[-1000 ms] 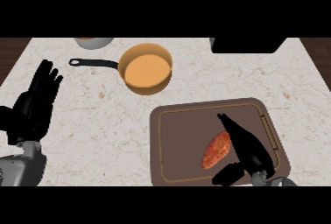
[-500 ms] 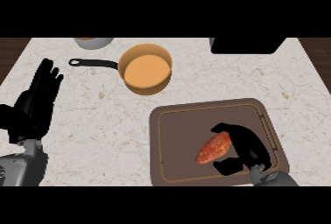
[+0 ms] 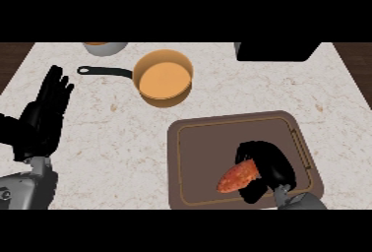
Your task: Pick the sweet potato from the tray and place it in the pot
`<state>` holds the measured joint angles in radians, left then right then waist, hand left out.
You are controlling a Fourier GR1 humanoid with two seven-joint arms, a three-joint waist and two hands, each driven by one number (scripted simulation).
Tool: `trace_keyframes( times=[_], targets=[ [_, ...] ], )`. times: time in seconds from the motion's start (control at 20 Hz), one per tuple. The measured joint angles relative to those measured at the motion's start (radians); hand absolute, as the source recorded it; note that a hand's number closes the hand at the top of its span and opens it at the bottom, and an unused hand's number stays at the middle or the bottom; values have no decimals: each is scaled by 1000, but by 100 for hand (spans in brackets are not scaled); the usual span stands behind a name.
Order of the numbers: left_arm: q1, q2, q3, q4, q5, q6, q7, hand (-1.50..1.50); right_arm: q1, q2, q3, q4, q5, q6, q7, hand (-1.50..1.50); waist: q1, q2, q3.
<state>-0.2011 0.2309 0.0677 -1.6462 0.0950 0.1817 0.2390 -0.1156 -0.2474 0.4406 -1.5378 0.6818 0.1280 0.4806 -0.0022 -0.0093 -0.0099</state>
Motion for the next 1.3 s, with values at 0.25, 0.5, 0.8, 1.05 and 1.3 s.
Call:
trace_keyframes(
  times=[0.25,0.5,0.8,1.05,1.3],
  targets=[
    [-22,-13,-32,0,-3,-17,-3,0,-159,162,179,28,58,6,188,150,63,13,3],
    [-53,-25,-65,8,1,-43,-6,0,-338,222,283,72,42,-15,321,150,150,27,4],
    [-87,-36,-88,29,-2,-52,1,0,-563,241,307,102,23,-129,474,150,185,25,5],
    [-101,-42,-96,49,-9,-52,5,0,-751,242,281,129,92,-248,562,150,183,16,4],
    [-105,-43,-95,64,-12,-50,4,0,-925,238,242,191,188,-323,612,150,174,10,2]
  ],
)
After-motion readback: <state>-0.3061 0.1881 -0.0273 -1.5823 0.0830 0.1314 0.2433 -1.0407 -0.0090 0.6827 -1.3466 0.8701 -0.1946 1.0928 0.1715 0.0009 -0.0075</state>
